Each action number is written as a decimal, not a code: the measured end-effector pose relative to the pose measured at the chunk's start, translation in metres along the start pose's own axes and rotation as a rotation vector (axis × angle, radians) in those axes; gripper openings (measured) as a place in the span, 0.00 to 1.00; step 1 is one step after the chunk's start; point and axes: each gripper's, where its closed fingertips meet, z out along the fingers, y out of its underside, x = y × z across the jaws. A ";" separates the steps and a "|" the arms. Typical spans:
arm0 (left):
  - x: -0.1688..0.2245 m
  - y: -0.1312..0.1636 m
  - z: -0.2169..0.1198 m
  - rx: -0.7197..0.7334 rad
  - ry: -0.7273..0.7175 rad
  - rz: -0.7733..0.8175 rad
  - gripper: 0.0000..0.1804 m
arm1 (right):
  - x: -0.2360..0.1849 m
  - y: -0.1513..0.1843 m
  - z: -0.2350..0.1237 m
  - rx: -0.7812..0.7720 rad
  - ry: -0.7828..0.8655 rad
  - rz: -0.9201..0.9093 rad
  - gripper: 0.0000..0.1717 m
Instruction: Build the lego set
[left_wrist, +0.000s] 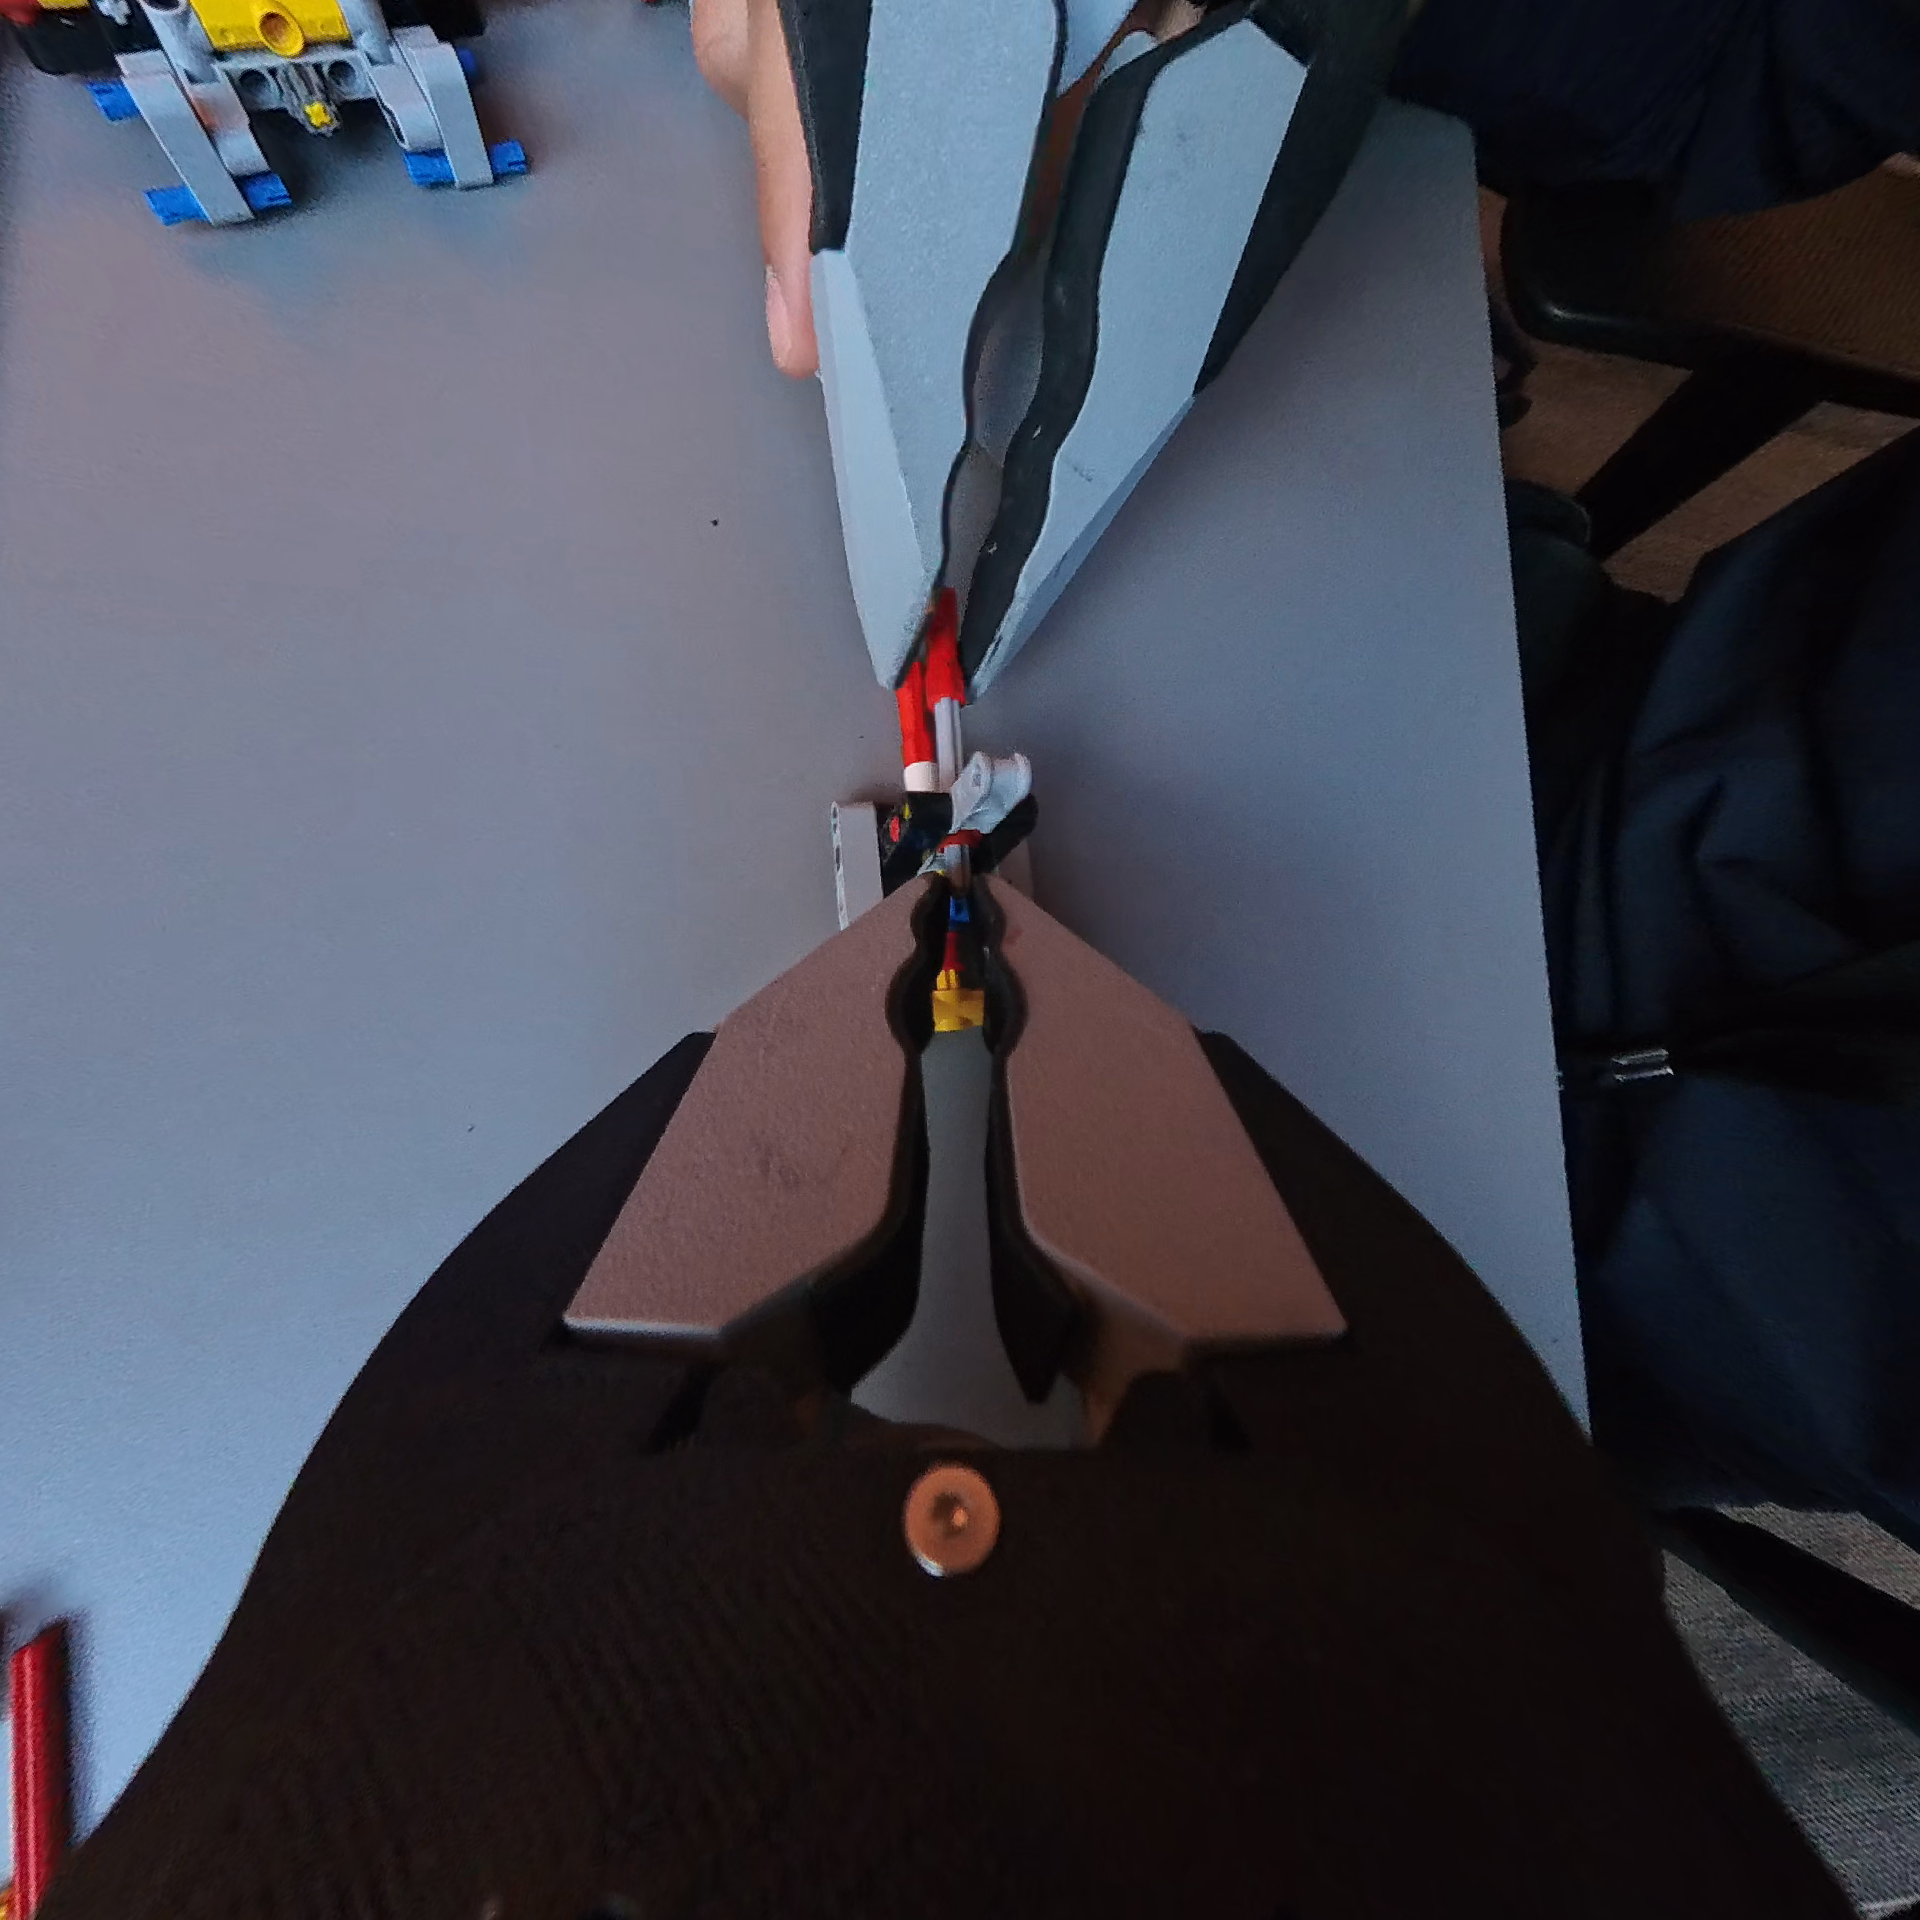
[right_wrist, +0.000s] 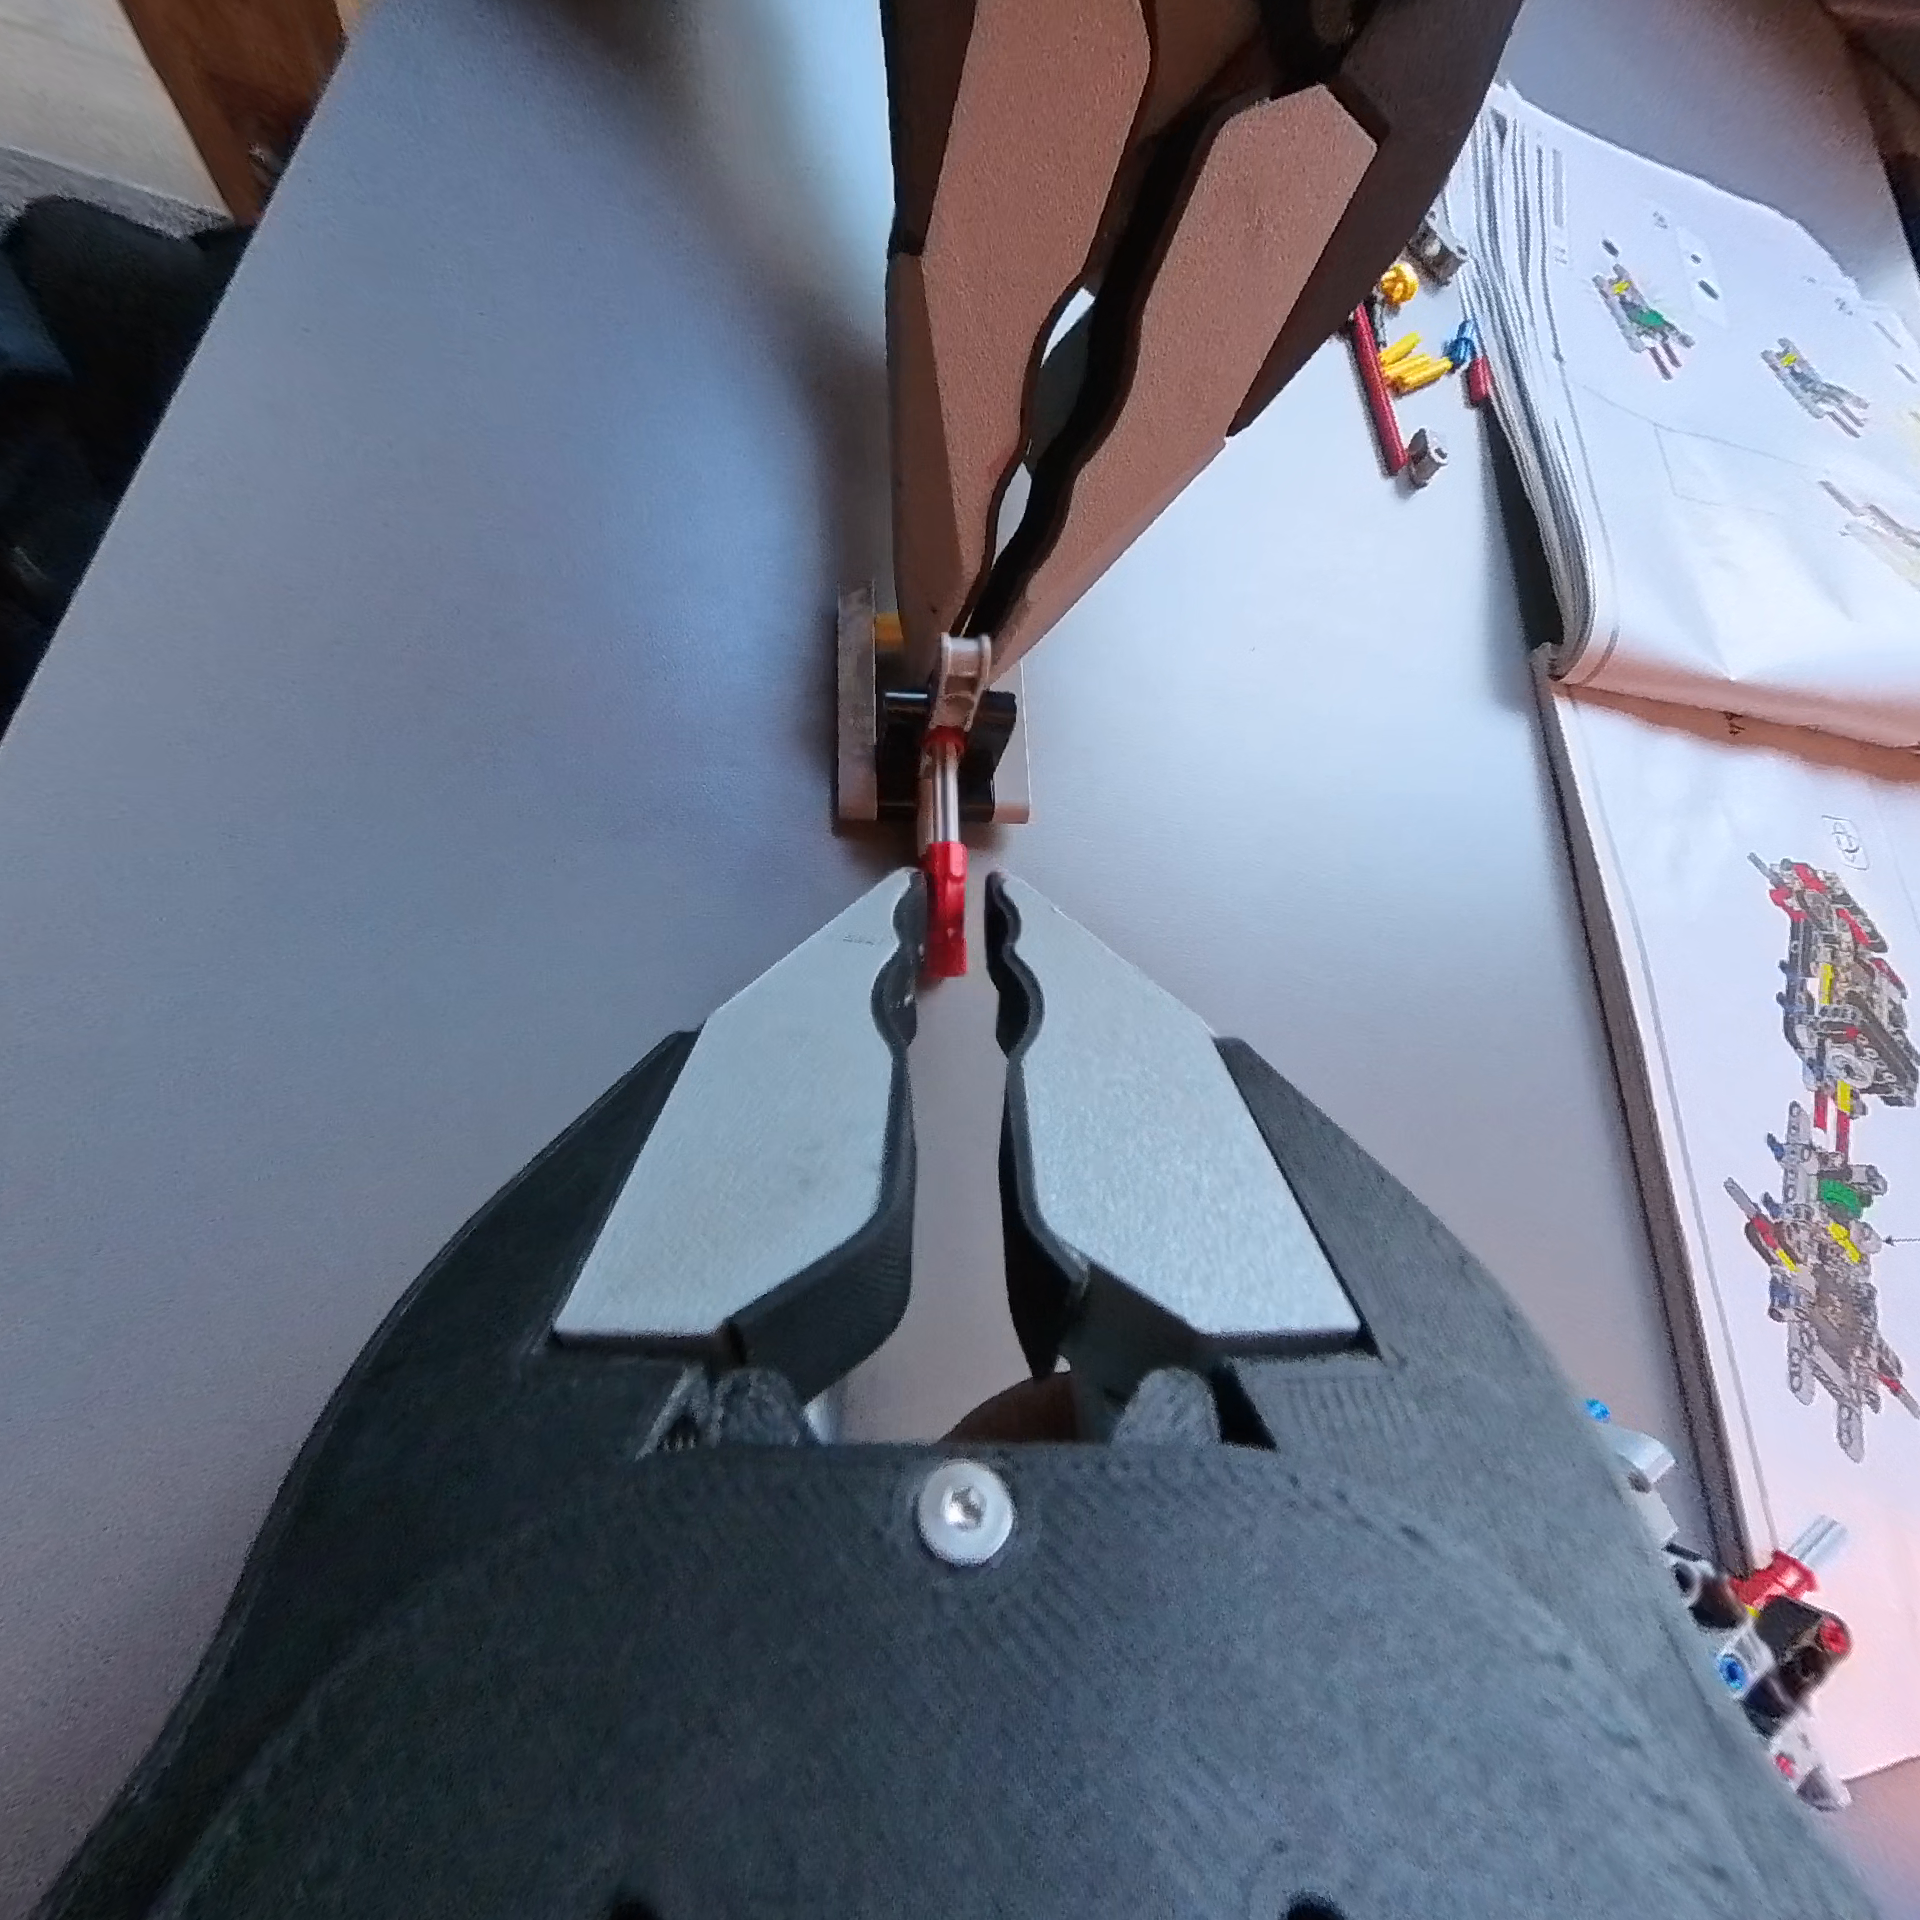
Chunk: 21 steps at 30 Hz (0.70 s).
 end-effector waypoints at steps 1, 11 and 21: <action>0.000 0.000 0.000 0.001 0.000 -0.001 0.00 | -0.001 0.001 0.001 -0.003 -0.004 0.000 0.04; 0.000 0.000 0.001 0.001 0.003 -0.006 0.00 | -0.004 -0.002 -0.001 0.013 -0.015 -0.016 0.02; 0.001 0.000 0.000 0.005 0.010 -0.006 0.00 | -0.004 -0.006 -0.005 0.050 -0.026 0.002 0.01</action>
